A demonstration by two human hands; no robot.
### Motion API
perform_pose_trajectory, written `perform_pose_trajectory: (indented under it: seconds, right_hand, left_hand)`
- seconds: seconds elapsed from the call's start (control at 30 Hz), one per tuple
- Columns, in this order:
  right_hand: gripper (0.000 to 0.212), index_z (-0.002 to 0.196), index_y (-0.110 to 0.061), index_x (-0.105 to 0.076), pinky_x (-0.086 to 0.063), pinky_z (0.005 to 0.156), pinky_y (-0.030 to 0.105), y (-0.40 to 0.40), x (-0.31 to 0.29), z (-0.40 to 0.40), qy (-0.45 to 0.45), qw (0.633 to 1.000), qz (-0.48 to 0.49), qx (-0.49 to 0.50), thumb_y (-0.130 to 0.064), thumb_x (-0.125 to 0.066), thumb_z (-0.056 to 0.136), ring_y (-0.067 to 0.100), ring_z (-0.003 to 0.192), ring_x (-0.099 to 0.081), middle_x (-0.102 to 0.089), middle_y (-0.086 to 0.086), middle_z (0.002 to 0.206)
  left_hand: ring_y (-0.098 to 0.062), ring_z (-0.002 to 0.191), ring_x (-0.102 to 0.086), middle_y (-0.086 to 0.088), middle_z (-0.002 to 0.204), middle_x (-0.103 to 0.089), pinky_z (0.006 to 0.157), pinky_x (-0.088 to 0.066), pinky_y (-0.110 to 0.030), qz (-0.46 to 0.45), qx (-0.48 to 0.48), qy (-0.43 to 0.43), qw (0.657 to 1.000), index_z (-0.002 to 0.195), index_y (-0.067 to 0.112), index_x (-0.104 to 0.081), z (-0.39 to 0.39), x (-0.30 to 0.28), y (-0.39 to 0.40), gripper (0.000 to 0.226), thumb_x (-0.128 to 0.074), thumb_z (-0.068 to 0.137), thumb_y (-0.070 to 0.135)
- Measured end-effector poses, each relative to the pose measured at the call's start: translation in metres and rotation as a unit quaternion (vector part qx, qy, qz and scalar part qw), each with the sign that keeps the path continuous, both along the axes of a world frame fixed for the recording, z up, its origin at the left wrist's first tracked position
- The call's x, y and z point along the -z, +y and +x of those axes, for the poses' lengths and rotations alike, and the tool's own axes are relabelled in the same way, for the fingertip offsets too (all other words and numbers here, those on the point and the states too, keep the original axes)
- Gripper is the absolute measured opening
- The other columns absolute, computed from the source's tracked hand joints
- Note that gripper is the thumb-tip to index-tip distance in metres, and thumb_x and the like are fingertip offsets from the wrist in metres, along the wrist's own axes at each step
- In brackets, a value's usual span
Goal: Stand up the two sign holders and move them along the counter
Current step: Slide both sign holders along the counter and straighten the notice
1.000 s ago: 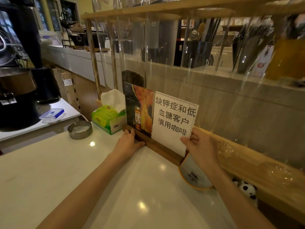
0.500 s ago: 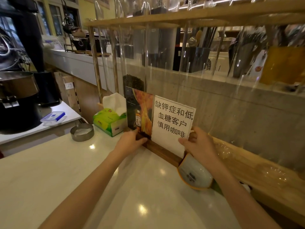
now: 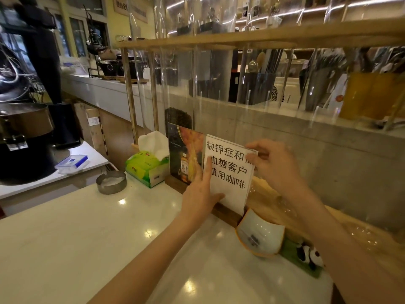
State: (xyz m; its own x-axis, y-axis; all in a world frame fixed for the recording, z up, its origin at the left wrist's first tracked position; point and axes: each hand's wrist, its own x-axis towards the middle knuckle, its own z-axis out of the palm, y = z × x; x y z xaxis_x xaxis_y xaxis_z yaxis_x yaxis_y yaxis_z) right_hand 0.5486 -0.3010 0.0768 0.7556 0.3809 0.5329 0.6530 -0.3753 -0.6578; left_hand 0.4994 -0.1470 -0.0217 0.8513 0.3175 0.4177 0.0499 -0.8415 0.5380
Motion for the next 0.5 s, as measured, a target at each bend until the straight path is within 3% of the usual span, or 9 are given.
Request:
perform_pose_trajectory:
  seconds: [0.3, 0.5]
  right_hand:
    - [0.017, 0.097, -0.014, -0.067, -0.042, 0.060, -0.002, -0.001, 0.001, 0.000, -0.009, 1.000, 0.005, -0.003, -0.008, -0.062, 0.082, -0.009, 0.074, -0.054, -0.063, -0.006, 0.087]
    - [0.012, 0.091, -0.022, -0.057, -0.047, 0.060, 0.015, 0.000, -0.010, 0.001, 0.009, 0.997, -0.067, -0.020, -0.012, -0.058, 0.084, 0.008, 0.080, -0.062, -0.064, -0.004, 0.088]
  left_hand:
    - [-0.029, 0.125, -0.048, -0.010, 0.158, -0.005, 0.093, -0.046, -0.039, 0.015, -0.018, -0.005, 1.000, 0.136, 0.035, 0.017, 0.000, 0.003, -0.004, 0.095, -0.059, 0.080, 0.039]
    - [-0.027, 0.126, -0.048, -0.010, 0.158, -0.003, 0.094, -0.046, -0.039, 0.005, -0.019, -0.008, 1.000, 0.141, 0.032, 0.013, 0.000, 0.005, -0.004, 0.094, -0.059, 0.080, 0.039]
